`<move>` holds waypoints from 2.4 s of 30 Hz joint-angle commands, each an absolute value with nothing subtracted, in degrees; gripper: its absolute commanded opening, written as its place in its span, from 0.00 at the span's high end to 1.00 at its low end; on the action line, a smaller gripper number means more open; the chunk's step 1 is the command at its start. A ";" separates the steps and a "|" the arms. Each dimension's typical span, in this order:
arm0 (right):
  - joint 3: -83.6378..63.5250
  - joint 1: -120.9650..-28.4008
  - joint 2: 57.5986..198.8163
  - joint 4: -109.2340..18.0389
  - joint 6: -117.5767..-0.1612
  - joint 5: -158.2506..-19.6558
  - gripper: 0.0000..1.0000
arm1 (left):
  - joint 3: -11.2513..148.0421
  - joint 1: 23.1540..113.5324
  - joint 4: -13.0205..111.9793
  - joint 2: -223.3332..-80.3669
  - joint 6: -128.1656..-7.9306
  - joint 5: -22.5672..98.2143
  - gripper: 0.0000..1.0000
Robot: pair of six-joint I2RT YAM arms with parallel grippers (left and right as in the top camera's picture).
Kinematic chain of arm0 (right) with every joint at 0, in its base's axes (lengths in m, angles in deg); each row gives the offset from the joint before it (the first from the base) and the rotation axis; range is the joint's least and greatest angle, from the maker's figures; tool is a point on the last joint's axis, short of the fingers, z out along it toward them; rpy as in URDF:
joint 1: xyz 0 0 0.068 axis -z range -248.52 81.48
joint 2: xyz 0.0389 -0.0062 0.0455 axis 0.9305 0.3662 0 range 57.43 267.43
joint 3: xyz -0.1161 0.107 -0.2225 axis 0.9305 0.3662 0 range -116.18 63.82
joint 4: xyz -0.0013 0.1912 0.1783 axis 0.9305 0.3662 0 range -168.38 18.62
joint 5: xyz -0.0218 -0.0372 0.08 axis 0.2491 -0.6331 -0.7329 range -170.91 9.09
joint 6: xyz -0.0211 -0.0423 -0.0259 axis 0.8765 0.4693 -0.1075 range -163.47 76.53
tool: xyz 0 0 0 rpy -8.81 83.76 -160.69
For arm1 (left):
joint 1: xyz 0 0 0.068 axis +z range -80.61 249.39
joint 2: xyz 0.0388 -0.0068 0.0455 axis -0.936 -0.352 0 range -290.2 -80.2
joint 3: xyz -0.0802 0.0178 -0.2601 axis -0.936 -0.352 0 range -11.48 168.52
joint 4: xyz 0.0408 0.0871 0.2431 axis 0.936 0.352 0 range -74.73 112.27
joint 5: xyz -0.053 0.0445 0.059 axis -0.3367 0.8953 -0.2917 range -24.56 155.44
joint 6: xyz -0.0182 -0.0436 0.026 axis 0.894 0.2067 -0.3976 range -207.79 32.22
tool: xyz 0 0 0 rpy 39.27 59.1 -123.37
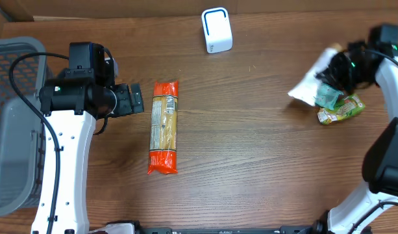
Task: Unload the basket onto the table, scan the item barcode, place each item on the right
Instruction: 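Lower the white tube onto the right-side pile and release it, then move the right gripper over the red pasta pack and grasp it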
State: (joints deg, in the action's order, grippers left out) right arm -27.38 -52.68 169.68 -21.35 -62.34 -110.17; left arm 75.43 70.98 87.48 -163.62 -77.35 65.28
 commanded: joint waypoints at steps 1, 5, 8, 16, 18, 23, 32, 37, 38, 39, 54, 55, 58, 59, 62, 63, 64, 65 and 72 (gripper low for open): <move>-24.76 -48.73 168.68 -23.05 -64.51 -108.33 0.96 | 75.43 70.85 87.37 -163.36 -76.82 65.65 0.00; -23.51 -47.53 168.68 -21.74 -64.49 -100.94 0.96 | 75.43 70.85 87.37 -163.36 -76.82 65.65 0.00; -23.51 -47.55 168.68 -20.54 -64.49 -98.14 0.82 | 75.43 70.85 87.37 -163.36 -76.82 65.65 0.01; -26.42 -47.57 167.87 -14.55 -62.74 -100.53 0.64 | 75.43 70.85 87.37 -163.36 -76.82 65.67 0.01; -27.95 -47.70 166.45 -12.54 -60.70 -102.23 0.65 | 75.43 70.85 87.37 -163.36 -76.82 65.65 0.01; -31.64 -50.85 159.95 -8.52 -57.25 -103.26 0.58 | 75.43 70.85 87.37 -163.36 -76.82 65.65 0.00; -31.33 -66.56 155.12 -9.48 -56.46 -106.03 0.30 | 75.43 70.85 87.35 -163.36 -76.82 65.65 0.00; -27.57 -80.88 157.51 -17.65 -56.55 -107.24 0.25 | 75.43 70.85 87.37 -163.36 -76.82 65.67 0.01; -26.79 -83.79 158.29 -19.86 -56.79 -107.59 0.25 | 75.43 70.85 87.39 -163.36 -76.82 65.65 0.00; -26.11 -86.67 159.30 -22.09 -57.21 -107.61 0.25 | 75.43 70.85 87.37 -163.36 -76.82 65.65 0.00; -25.32 -111.94 177.18 -44.76 -69.47 -105.31 0.36 | 75.43 70.76 87.37 -163.36 -76.82 65.65 0.01; -25.32 -112.81 177.88 -45.65 -71.24 -104.26 0.36 | 75.43 70.76 87.37 -163.36 -76.82 65.67 0.00; -25.32 -115.41 179.30 -47.05 -75.06 -97.86 0.37 | 75.43 70.76 87.37 -163.36 -76.82 65.65 0.00; -25.32 -116.05 179.78 -46.88 -76.35 -95.26 0.36 | 75.43 70.76 87.37 -163.36 -76.82 65.65 0.00; -25.32 -117.69 180.70 -45.06 -80.31 -87.52 0.34 | 75.43 70.76 87.37 -163.36 -76.82 65.65 0.00; -25.30 -117.84 181.05 -44.78 -80.62 -86.84 0.33 | 75.43 70.76 87.37 -163.36 -76.82 65.65 0.00; -25.26 -117.86 181.20 -44.76 -80.59 -86.91 0.31 | 75.43 70.76 87.37 -163.36 -76.82 65.65 0.00; -25.26 -117.84 181.33 -44.76 -80.62 -86.95 0.30 | 75.43 70.76 87.37 -163.36 -76.82 65.65 0.00; -25.24 -115.85 182.45 -48.49 -78.37 -92.05 0.21 | 75.43 70.76 87.37 -163.36 -76.82 65.65 0.00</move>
State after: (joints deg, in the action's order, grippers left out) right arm -25.61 -117.16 180.85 -46.83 -79.17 -90.08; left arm 75.43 70.98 87.46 -163.62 -77.37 65.30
